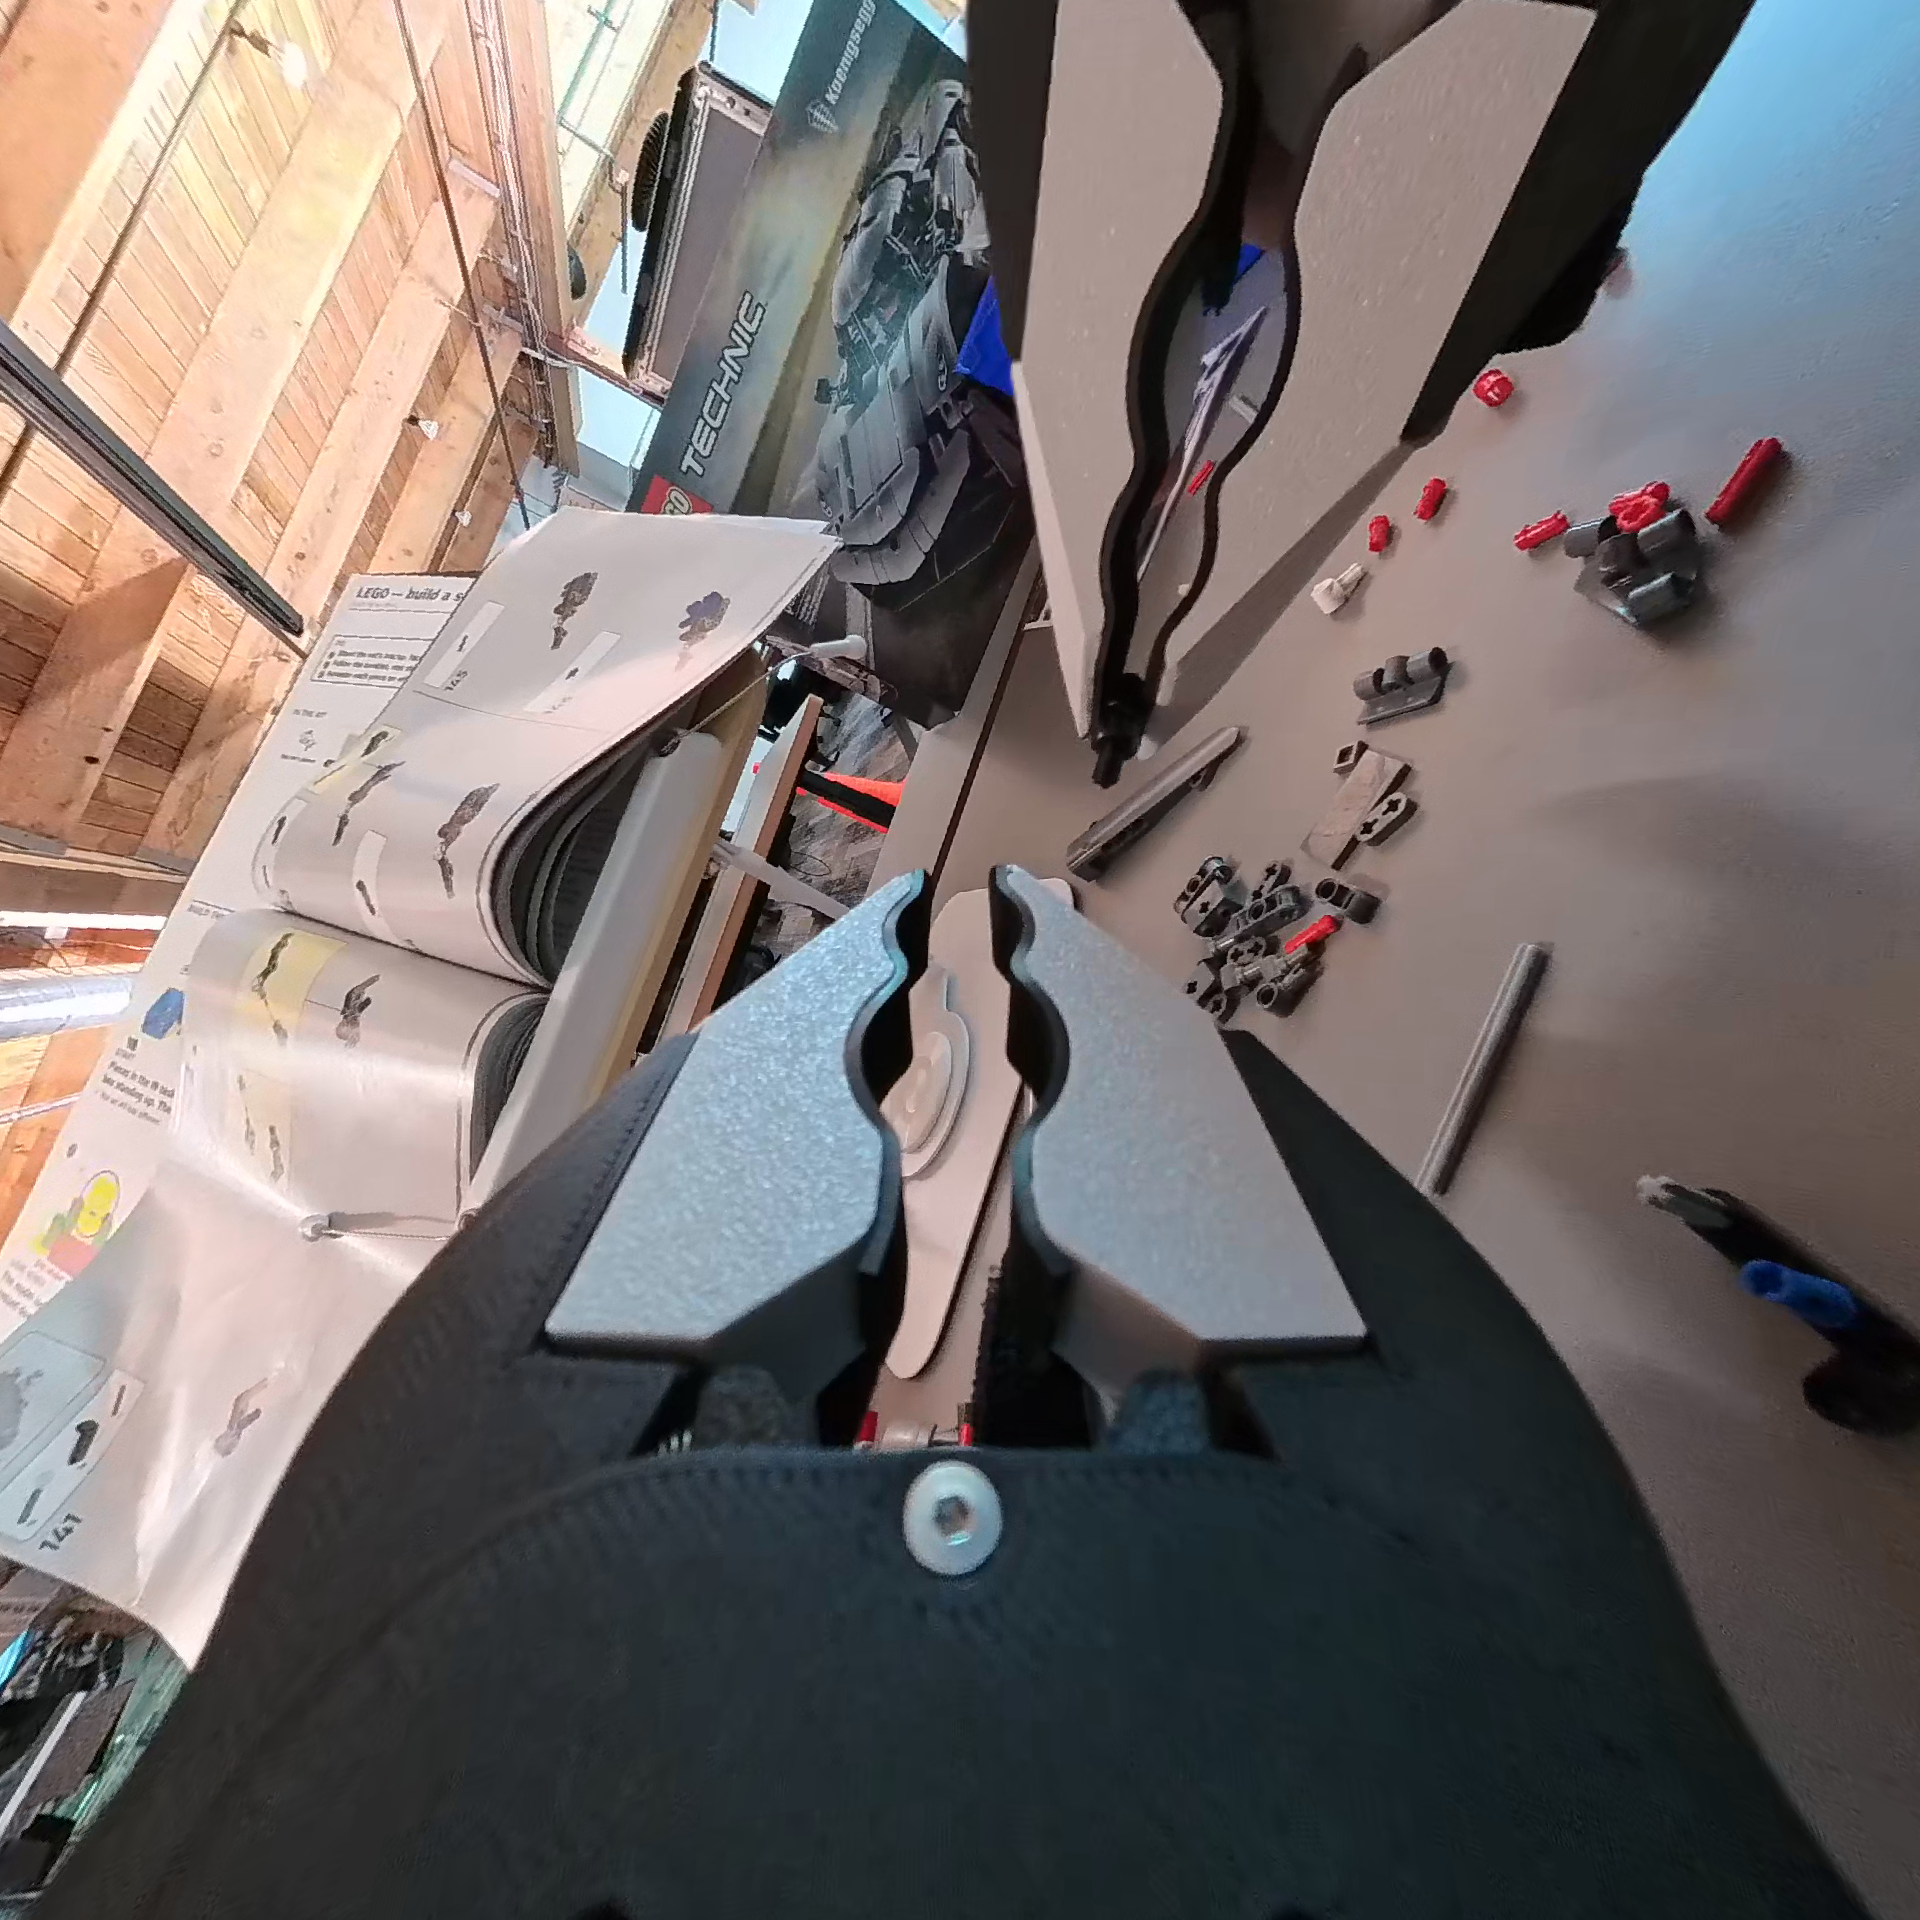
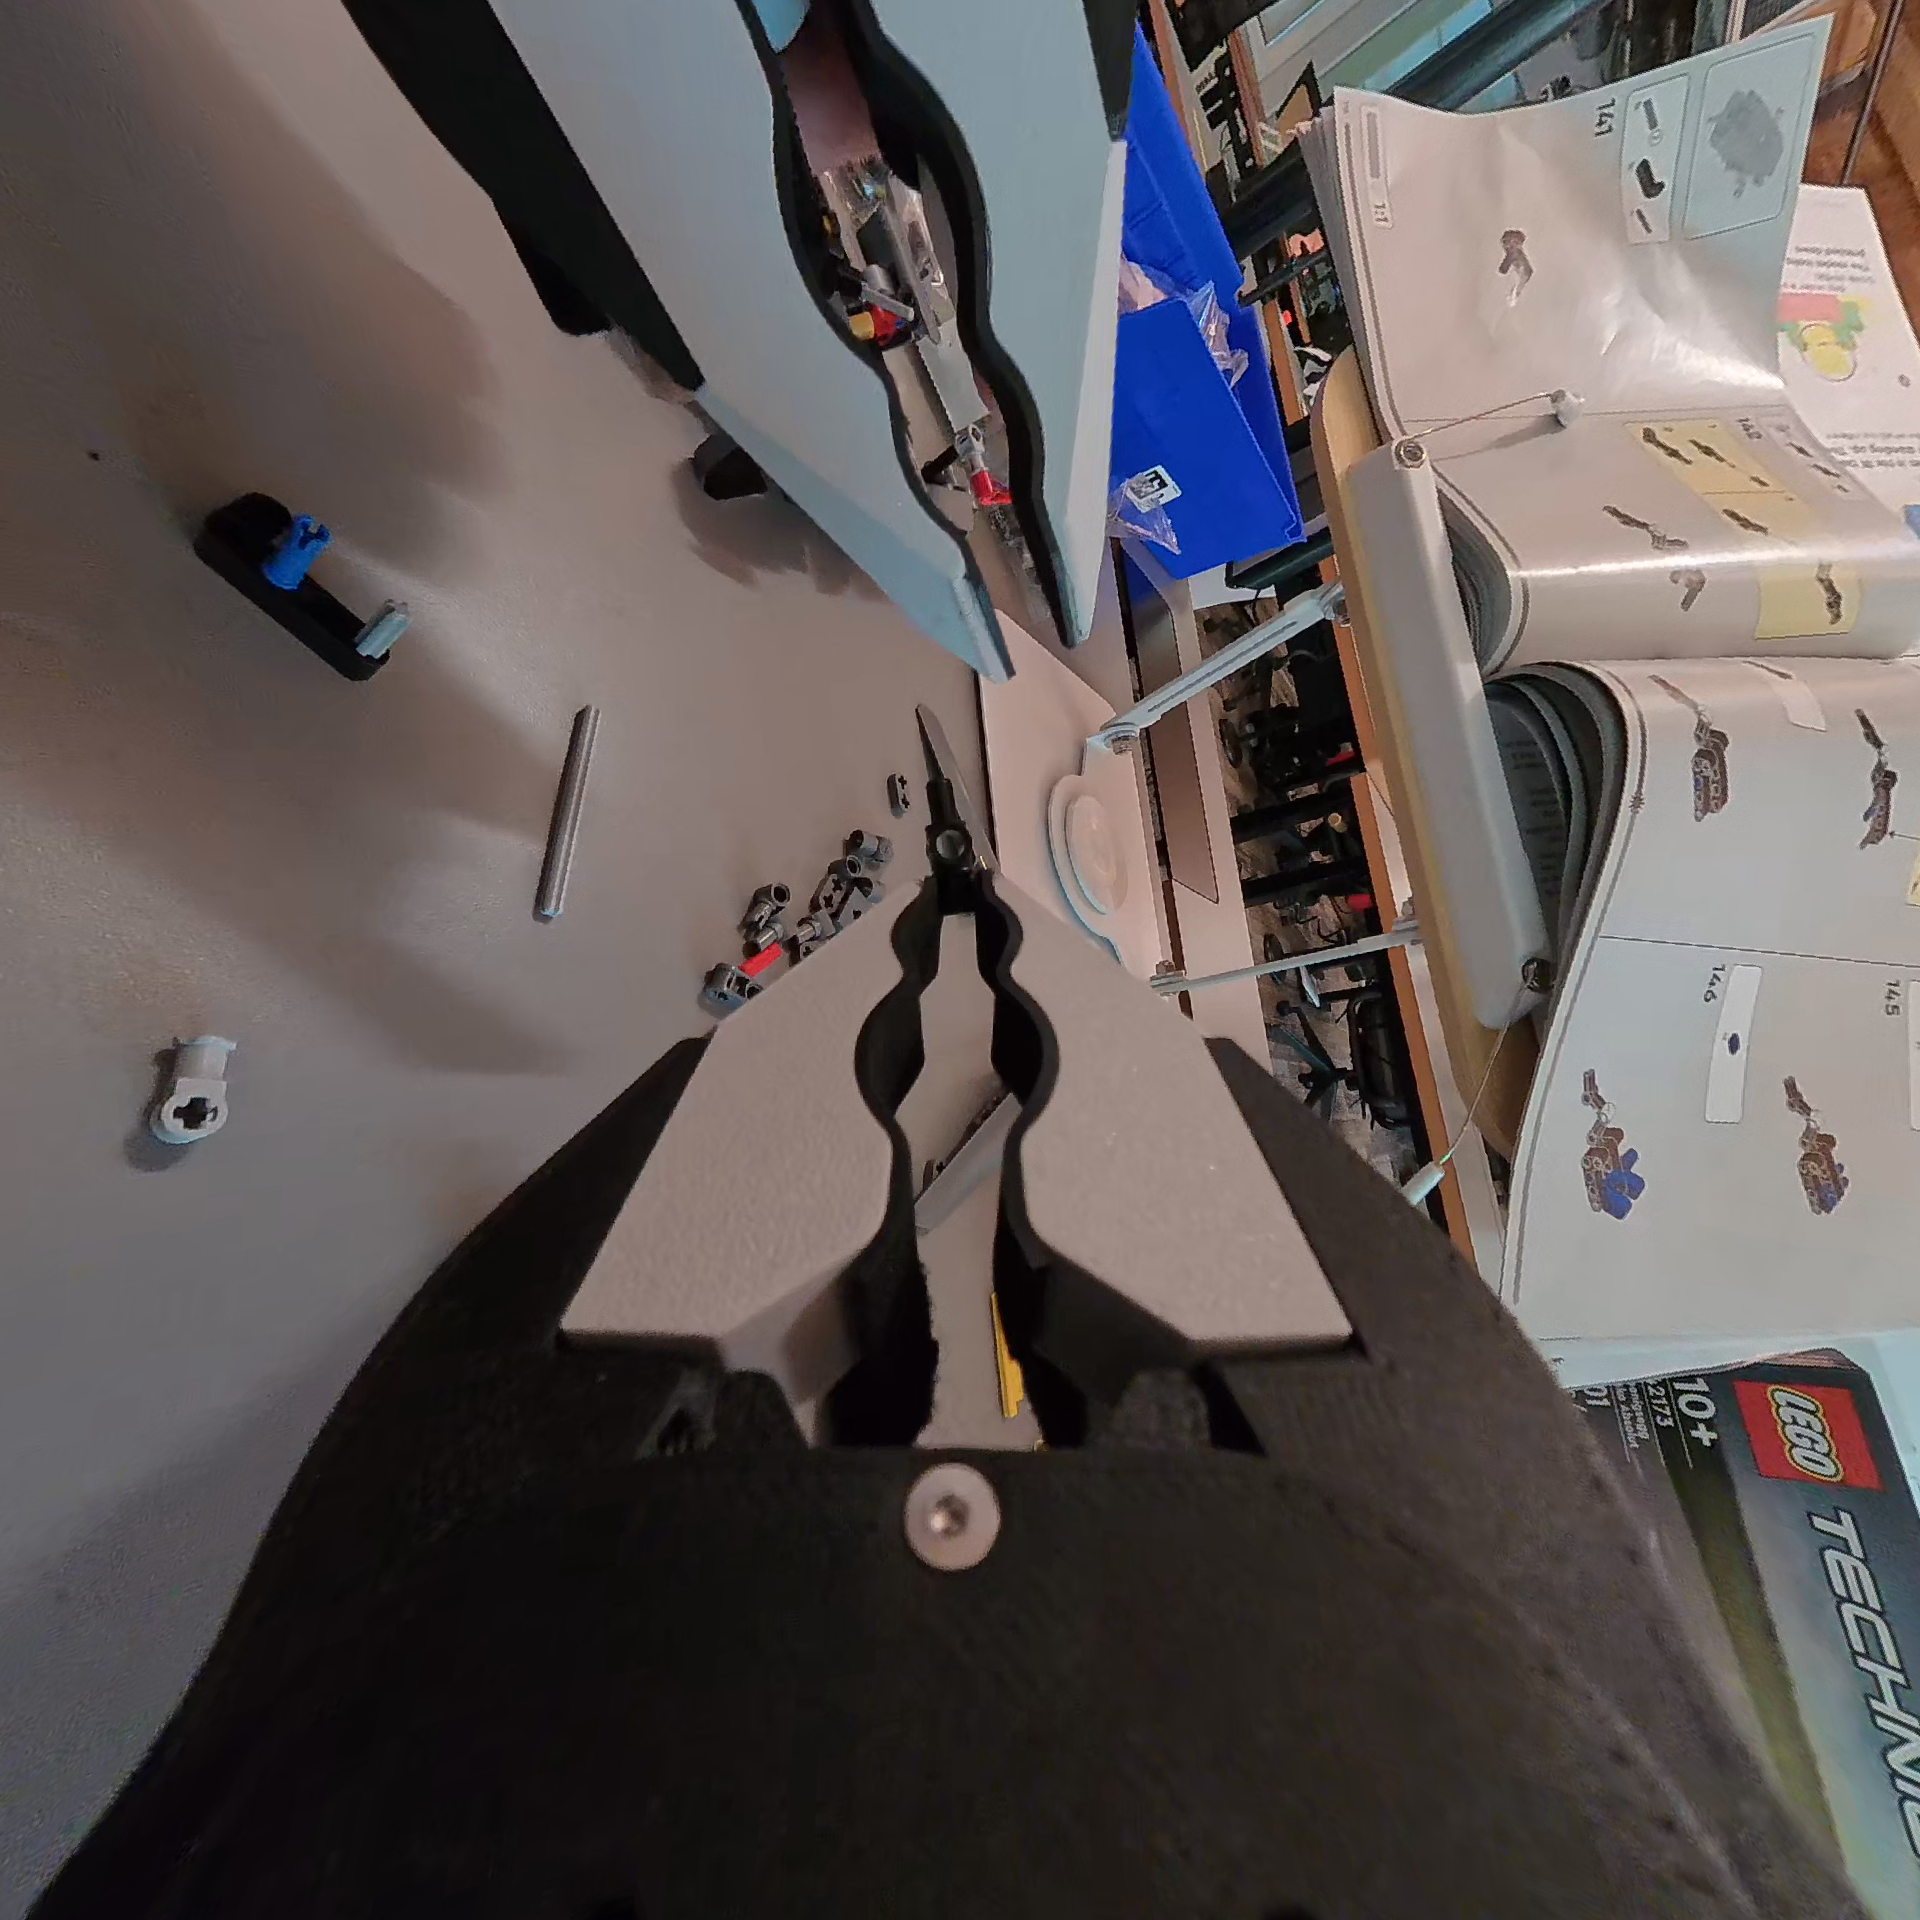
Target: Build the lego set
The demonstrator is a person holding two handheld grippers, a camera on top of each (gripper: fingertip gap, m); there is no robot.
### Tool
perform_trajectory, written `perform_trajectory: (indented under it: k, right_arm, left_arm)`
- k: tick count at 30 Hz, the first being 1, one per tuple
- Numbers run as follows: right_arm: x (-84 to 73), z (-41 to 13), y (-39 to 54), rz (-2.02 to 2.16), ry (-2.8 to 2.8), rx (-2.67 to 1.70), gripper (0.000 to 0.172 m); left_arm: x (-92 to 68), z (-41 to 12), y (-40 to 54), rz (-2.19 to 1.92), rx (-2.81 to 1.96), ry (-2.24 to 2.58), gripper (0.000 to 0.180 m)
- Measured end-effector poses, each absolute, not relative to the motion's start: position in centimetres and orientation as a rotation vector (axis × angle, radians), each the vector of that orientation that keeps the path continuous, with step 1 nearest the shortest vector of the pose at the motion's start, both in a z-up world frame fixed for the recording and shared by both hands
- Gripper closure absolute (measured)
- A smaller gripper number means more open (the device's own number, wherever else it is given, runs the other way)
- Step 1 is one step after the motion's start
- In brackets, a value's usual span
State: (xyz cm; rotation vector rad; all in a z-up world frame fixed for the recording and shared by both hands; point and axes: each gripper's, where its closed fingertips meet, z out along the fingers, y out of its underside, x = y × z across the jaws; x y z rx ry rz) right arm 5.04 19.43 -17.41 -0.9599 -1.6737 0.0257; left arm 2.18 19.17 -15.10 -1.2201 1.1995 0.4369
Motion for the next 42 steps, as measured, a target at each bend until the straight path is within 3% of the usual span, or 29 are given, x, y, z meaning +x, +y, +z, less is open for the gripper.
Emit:
perform_trajectory:
  k: [28, 36, 42]
  right_arm:
    - [4.8, -17.7, 19.3, 0.034, -1.685, -0.962, 0.168]
    - [6.1, -14.7, 19.5, -0.091, -1.638, -0.930, 0.168]
    - [7.9, -15.6, 16.7, -0.175, -1.730, -0.951, 0.168]
  left_arm:
    - [1.2, -14.3, 19.0, 0.436, -1.238, 1.196, 0.174]
    - [-1.1, -12.5, 19.6, 0.465, -1.247, 1.115, 0.175]
    - [-2.2, -11.6, 19.3, 0.418, -1.274, 1.094, 0.176]
